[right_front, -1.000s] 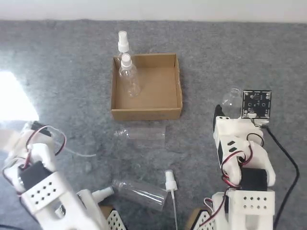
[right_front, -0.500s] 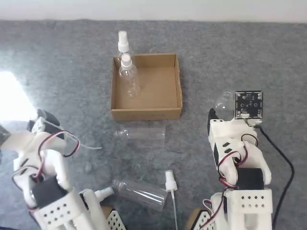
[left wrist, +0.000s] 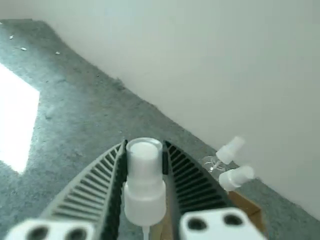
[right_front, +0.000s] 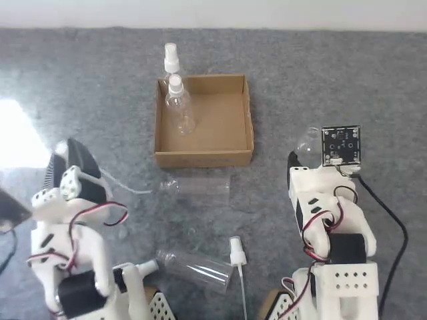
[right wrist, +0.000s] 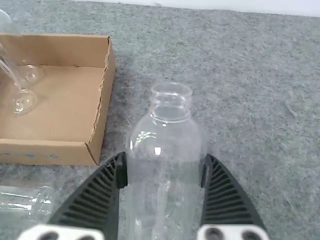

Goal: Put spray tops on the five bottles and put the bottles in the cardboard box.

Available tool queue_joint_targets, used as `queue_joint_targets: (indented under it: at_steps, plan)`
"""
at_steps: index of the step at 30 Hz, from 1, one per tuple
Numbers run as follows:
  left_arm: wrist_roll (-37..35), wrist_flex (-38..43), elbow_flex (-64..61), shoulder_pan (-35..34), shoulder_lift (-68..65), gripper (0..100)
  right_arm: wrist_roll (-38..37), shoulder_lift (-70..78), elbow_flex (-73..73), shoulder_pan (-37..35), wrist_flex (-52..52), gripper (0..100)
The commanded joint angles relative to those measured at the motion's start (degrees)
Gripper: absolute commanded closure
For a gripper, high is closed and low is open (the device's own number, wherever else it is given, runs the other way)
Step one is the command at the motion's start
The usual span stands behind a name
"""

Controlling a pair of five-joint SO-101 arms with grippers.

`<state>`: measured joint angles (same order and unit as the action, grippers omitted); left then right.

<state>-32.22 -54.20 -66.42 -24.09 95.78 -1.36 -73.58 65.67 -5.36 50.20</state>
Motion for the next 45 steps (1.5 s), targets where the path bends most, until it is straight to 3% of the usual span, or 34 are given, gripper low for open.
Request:
queue_joint_targets:
  at_steps: [1, 7, 17, 27, 40, 45]
  plan:
    - [3.3, 2.5, -0.4, 2.5, 5.5, 99, -1.1, -1.9, 0.0, -0.4, -1.3, 91.9]
    - [10.3, 7.6, -2.9, 7.9, 8.6, 99, -3.3, -1.9, 1.3, -4.9, -1.5, 91.9]
    - [13.0, 9.6, -1.3, 13.6, 8.4, 99, -3.5, -1.9, 1.4, -5.1, -1.4, 91.9]
    - [12.8, 12.3, 3.3, 13.9, 8.4, 99, -3.6, -1.9, 1.5, -5.3, -1.4, 91.9]
    - [6.7, 12.5, 5.8, 13.9, 8.4, 99, -6.4, -1.9, 4.6, -13.8, -3.9, 91.9]
    - [6.7, 16.9, 5.4, 13.9, 8.4, 99, -6.5, -1.9, 4.8, -15.8, -3.9, 91.9]
